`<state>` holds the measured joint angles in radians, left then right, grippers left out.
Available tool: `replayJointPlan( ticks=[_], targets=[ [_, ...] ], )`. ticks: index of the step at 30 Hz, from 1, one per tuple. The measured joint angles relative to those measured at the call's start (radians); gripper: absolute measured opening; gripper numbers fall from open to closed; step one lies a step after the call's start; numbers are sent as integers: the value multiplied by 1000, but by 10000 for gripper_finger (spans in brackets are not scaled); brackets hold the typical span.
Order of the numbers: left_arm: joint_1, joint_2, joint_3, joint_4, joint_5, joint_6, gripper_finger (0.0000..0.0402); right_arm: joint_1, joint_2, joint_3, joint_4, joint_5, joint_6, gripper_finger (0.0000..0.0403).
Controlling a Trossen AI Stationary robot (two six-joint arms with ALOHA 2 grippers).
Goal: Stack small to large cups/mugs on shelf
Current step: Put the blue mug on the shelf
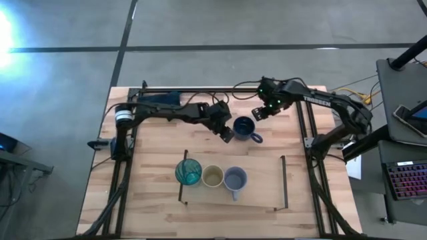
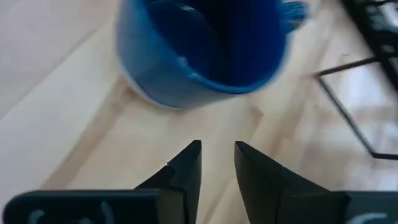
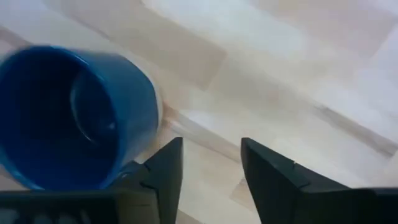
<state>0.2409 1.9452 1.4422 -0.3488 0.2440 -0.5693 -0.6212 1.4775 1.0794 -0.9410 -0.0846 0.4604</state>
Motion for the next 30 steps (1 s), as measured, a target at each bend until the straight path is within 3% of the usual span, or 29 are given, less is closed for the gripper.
replayJointPlan(
  ticks=[5, 10, 19, 30],
  targets=[
    [10, 29, -1, 49, -9, -6, 84, -14, 76, -3, -1, -97, -65, 101],
    [17, 54, -1, 54, -15, -25, 76, 3, 114, -3, -1, -107, -83, 19],
    [37, 85, 7, 157, 9, -27, 5, 36, 129, -26, -2, -176, -74, 8],
    [87, 123, 51, 155, 20, -1, 5, 127, 120, -70, 14, -237, -21, 8]
  ],
)
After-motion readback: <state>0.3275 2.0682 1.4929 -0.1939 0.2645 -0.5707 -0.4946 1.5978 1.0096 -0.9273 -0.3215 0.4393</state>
